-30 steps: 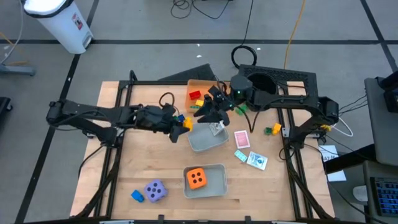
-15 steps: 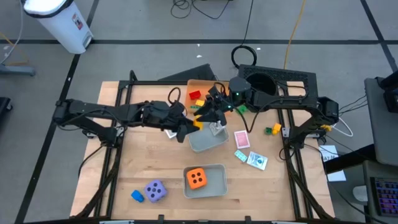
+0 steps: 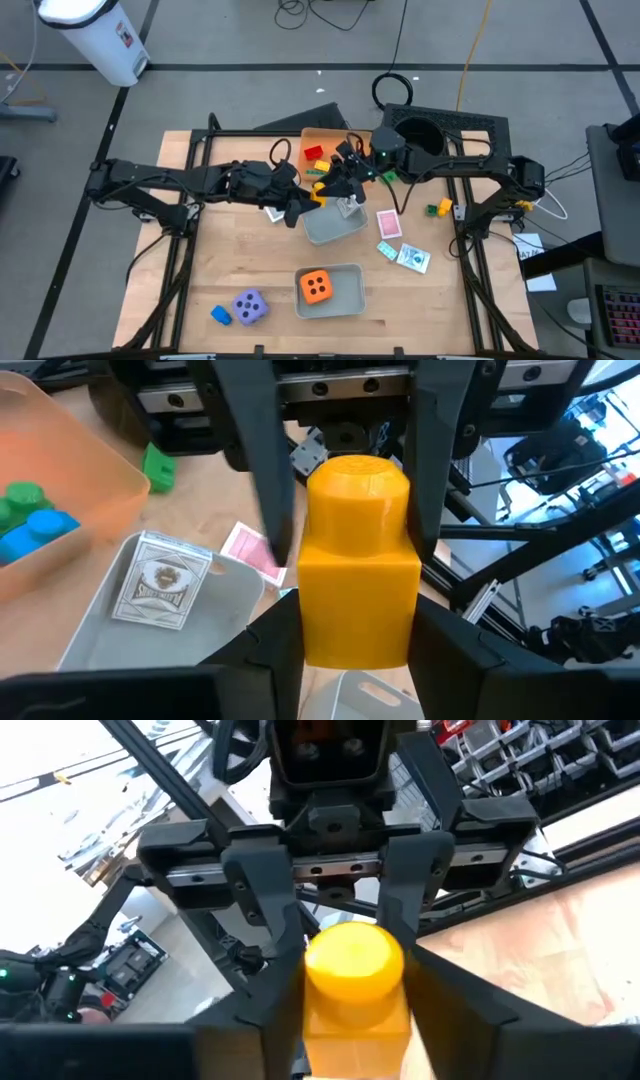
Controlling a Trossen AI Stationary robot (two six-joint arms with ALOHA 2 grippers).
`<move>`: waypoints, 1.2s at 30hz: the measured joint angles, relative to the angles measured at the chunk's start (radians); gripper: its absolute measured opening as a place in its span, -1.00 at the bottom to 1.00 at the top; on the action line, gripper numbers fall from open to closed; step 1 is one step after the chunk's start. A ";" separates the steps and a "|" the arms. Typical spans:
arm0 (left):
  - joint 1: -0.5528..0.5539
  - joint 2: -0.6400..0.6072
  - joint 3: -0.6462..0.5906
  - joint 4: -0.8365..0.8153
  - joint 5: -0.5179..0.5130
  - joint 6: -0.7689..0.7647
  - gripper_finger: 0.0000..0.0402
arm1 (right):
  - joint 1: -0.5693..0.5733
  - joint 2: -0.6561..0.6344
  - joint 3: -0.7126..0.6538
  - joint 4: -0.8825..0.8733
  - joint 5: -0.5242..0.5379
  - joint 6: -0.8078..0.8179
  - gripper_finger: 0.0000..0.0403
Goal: Pick & Place Toys
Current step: Put the yellow game piece into the orange bin
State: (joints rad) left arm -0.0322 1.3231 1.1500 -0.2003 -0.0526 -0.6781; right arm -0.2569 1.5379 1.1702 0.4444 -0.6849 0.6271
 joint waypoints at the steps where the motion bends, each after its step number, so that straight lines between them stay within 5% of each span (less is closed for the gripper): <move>1: 0.000 0.000 0.000 -0.001 0.002 0.000 -0.31 | 0.000 0.000 0.000 0.000 0.001 -0.012 -0.27; 4: 0.000 0.000 0.000 -0.006 0.014 0.003 -0.31 | 0.000 0.000 0.000 -0.001 0.001 -0.032 -0.42; 27: 0.043 -0.002 0.000 -0.006 0.088 0.000 -0.18 | 0.002 0.000 -0.001 0.046 0.005 -0.089 -0.46; 36: 0.093 -0.001 0.000 -0.004 0.131 0.039 0.20 | -0.005 0.000 -0.001 0.057 0.032 -0.087 -0.46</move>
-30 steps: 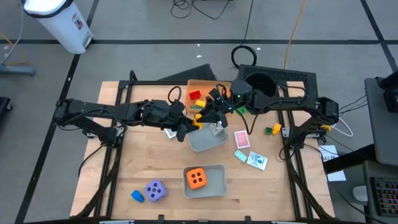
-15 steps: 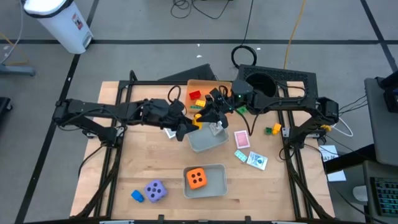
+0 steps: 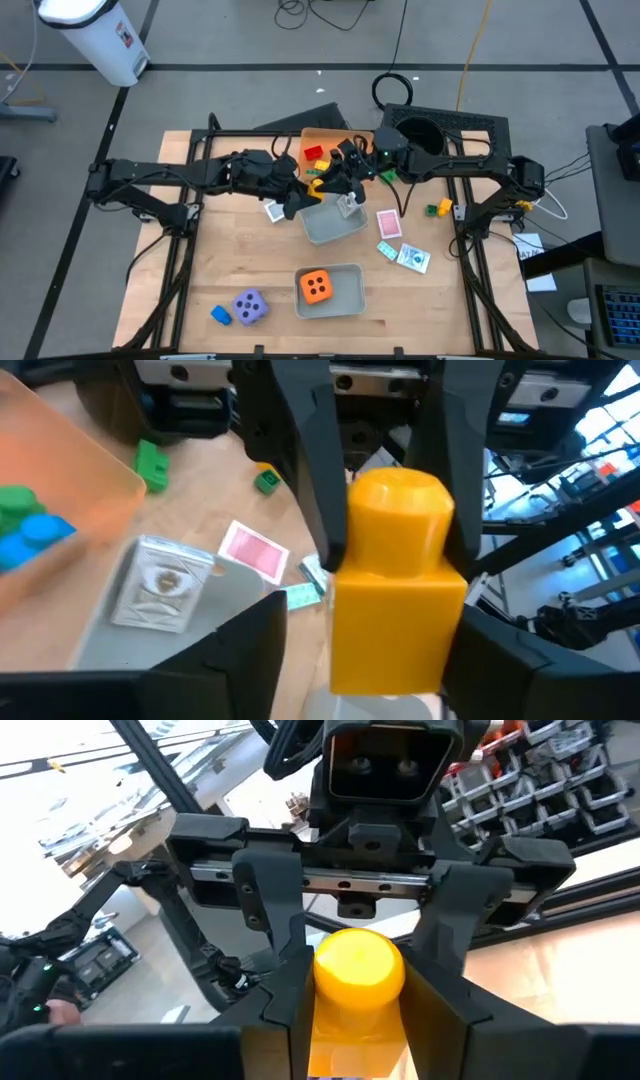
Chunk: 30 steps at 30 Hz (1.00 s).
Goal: Pick & Place Toys
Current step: Put the yellow game piece into the orange bin
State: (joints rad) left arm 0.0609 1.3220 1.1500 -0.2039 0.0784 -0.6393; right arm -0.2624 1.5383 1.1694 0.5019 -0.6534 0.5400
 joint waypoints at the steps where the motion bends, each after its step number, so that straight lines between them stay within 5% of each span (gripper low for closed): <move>1: 0.010 0.000 0.000 0.000 0.007 0.017 0.24 | -0.006 0.000 0.000 0.000 0.002 -0.002 -0.46; 16: 0.240 -0.115 -0.003 -0.138 0.162 0.173 0.35 | -0.209 -0.012 0.090 -0.131 -0.026 -0.033 -0.46; 22: 0.348 -0.203 -0.001 -0.187 0.154 0.287 0.35 | -0.258 0.000 0.185 -0.340 0.096 -0.229 -0.46; 30: 0.476 -0.276 -0.001 -0.189 0.148 0.399 0.35 | -0.337 0.156 0.281 -0.384 0.156 -0.251 -0.46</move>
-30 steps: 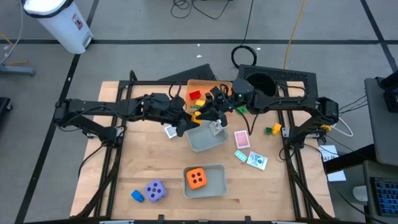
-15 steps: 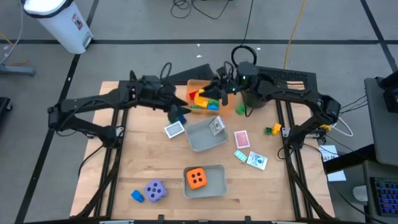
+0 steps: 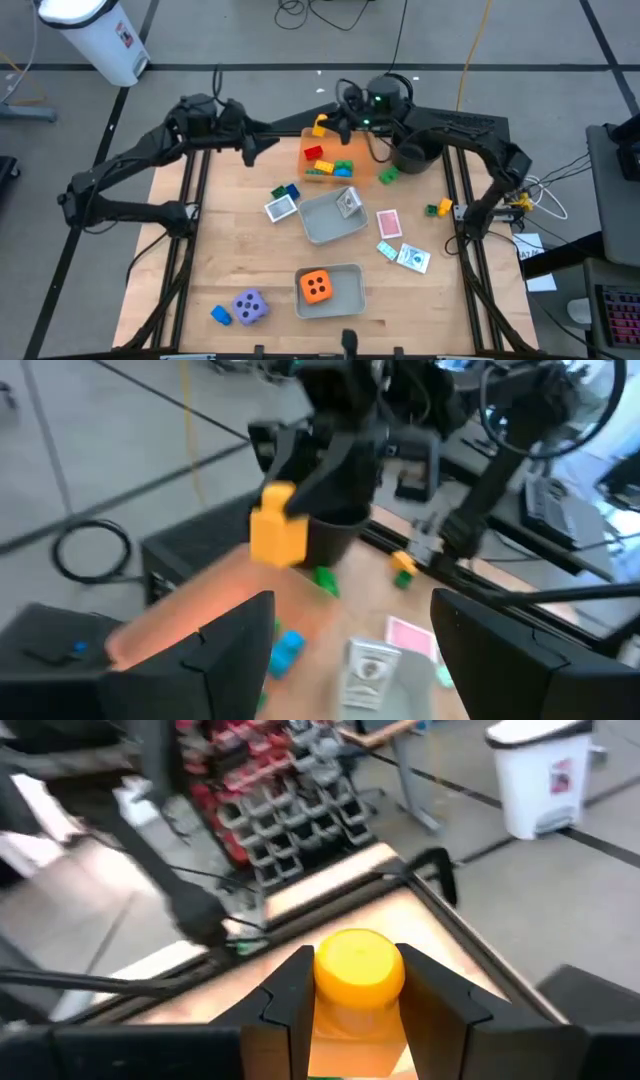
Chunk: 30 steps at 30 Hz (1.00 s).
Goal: Pick & Place Toys
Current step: Put the yellow game piece into the orange bin
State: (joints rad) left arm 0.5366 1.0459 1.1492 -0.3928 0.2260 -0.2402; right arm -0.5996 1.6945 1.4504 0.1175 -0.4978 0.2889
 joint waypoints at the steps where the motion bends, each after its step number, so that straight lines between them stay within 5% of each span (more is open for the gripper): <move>1: 0.012 -0.002 0.000 -0.003 0.000 0.007 0.35 | -0.004 0.026 0.018 -0.012 0.005 -0.012 -0.46; 15: 0.064 0.016 0.000 -0.034 0.005 0.030 0.35 | 0.031 0.305 0.220 -0.260 0.173 -0.182 -0.46; 30: 0.064 0.015 0.000 -0.032 -0.041 0.018 0.35 | 0.144 0.363 0.094 -0.054 0.365 -0.223 -0.46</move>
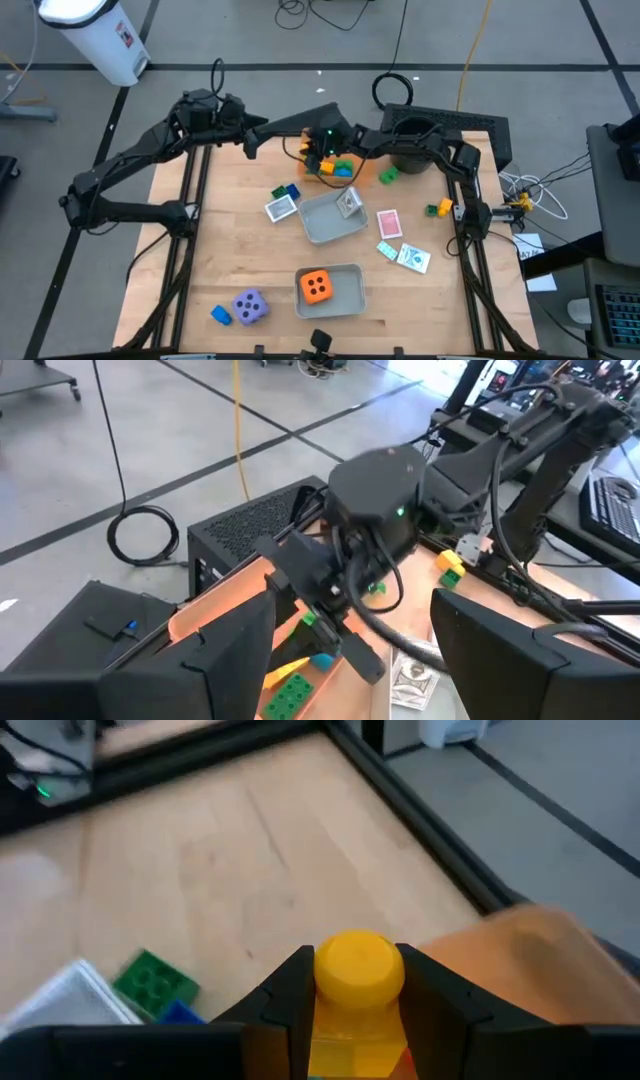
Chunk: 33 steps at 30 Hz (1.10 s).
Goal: Pick & Place Toys
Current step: Put the yellow game piece into the orange bin
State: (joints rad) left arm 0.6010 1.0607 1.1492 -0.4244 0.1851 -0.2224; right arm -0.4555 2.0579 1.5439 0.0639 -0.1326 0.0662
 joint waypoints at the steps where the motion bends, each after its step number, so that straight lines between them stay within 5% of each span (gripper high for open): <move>1: 0.000 0.000 0.000 0.000 -0.002 0.000 0.35 | 0.003 0.000 -0.011 -0.001 0.005 0.000 -0.46; 19: 0.000 0.000 0.000 -0.001 -0.003 -0.026 0.35 | 0.019 0.001 -0.146 0.196 0.055 0.029 -0.46; 33: 0.000 0.000 0.000 -0.002 -0.003 -0.030 0.35 | 0.039 0.002 -0.146 0.197 0.058 -0.122 -0.46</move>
State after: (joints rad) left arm 0.6010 1.0607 1.1492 -0.4267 0.1823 -0.2523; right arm -0.4168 2.0599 1.3975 0.2612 -0.0746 -0.0556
